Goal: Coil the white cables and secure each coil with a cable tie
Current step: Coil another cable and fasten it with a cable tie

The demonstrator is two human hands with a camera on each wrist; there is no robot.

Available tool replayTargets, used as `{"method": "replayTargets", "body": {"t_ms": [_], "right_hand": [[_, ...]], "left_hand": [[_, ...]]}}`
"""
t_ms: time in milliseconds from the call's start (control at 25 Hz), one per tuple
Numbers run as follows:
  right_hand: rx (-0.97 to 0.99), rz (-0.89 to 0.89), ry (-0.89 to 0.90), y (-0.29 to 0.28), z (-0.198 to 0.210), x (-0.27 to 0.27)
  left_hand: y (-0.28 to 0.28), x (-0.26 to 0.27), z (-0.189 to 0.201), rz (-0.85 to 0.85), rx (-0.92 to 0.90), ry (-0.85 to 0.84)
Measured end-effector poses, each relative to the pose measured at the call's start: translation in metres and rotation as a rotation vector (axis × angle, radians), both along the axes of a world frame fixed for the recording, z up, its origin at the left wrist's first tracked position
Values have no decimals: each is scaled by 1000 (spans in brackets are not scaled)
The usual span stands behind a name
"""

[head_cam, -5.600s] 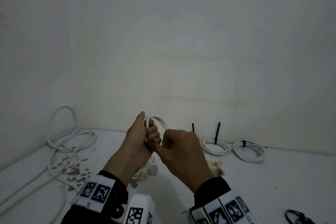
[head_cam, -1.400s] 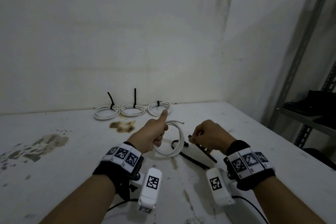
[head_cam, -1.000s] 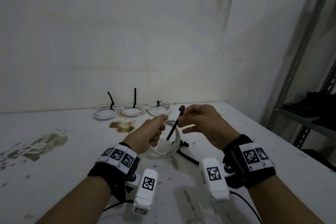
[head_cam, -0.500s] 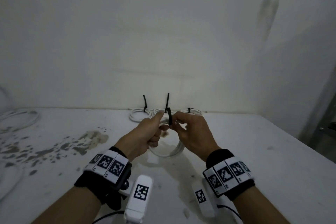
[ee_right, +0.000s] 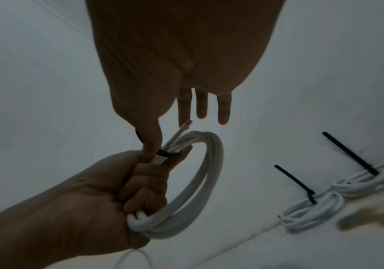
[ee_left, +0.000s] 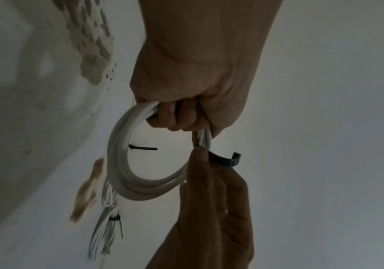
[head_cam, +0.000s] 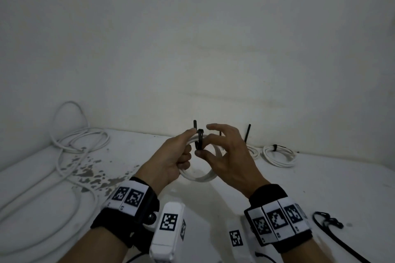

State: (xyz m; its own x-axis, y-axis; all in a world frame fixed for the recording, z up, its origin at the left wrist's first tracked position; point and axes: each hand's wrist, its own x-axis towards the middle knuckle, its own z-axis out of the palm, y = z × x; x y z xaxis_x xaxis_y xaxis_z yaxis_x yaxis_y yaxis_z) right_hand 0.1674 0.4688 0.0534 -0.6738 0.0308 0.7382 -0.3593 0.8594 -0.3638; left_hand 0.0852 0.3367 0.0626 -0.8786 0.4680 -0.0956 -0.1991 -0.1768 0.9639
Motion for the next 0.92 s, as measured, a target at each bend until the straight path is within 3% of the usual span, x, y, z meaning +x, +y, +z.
{"method": "replayTargets", "body": {"t_ms": [120,280,360,480,680,920], "right_hand": [[-42,40,34,-8,10,-5],[-464,13,-100,-11,23,-3],[-580,-38,-151,-11,28,-2],[-520,-172,-145,-3,32,-1],[-345,-212,-173,-4,31,0],[-266,-277,-13,4,30,3]], "left_hand": [[-5,-7,3,71,-15,73],[-4,4,9,38,-175,350],[-3,8,9,15,-229,471],[0,8,7,16,-259,588],[3,8,3,3,-293,600],[8,11,2,49,-257,628]]}}
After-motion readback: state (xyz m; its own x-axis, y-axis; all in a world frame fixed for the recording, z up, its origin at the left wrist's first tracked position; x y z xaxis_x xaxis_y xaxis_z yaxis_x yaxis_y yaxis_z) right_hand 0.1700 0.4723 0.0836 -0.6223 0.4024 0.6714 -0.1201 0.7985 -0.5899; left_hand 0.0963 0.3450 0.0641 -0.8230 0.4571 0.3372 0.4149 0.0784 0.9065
